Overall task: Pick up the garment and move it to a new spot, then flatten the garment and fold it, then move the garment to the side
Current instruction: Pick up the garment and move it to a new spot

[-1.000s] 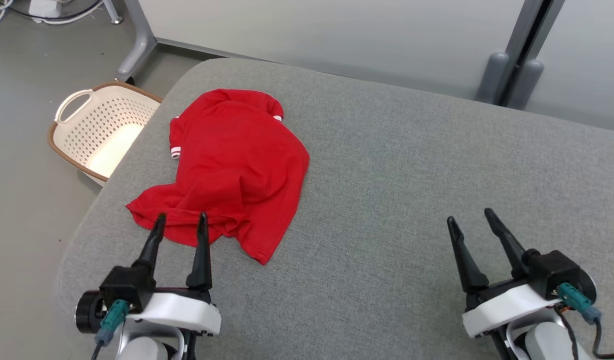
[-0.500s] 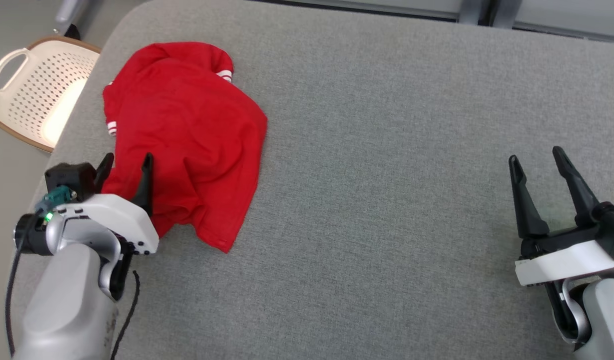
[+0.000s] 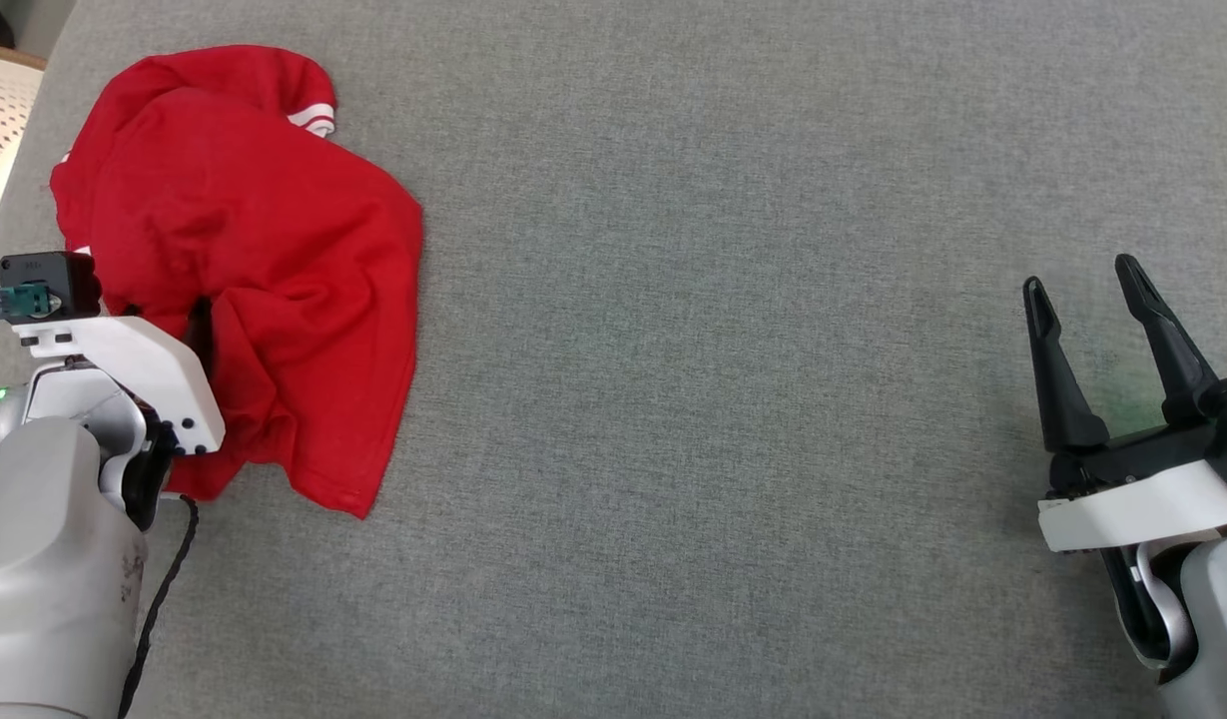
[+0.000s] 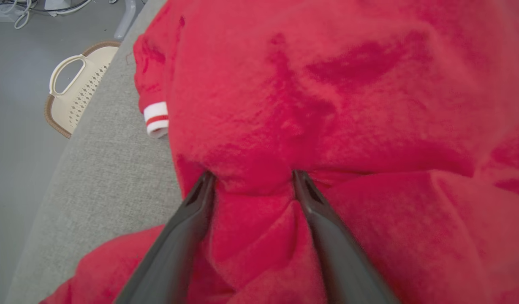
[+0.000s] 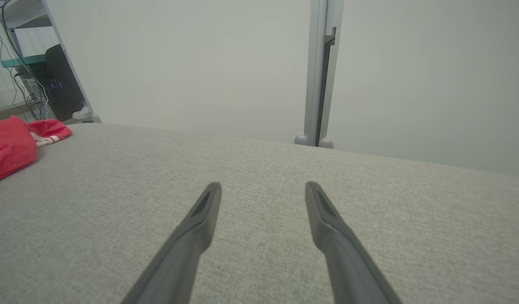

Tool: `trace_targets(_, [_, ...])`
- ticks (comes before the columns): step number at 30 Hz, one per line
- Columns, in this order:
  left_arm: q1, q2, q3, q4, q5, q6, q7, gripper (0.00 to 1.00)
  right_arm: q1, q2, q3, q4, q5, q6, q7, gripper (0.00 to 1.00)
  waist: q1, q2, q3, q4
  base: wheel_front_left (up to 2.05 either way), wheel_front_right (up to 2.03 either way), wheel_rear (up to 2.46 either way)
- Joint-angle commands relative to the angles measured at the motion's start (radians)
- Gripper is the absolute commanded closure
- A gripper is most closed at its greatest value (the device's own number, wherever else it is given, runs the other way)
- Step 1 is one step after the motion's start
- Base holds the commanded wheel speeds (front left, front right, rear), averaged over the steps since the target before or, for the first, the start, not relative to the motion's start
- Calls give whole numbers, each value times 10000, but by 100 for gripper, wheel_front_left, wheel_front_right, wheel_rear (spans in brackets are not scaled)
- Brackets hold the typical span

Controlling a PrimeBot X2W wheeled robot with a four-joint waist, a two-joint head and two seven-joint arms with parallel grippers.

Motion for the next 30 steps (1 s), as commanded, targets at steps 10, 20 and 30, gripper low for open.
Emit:
trace_targets(10, [154,-317,-302,-108,-1037,-254,-1506,100,75,325,13,267,-30,-3,-166,0,0,0,-639,-279,0,0,0])
trace_targets(20, [1226,114,-1352,-3224,-3138,-240,-1912,100,326,776,30,885,105,-3,-368,0,0,0,-2013,-491,0,0,0])
trace_targets(30, [1779,-309,-1414,-5697,-3644,416,-1252,100,356,1082,55,1205,197,-2,-431,0,0,0,-2663,-991,0,0,0])
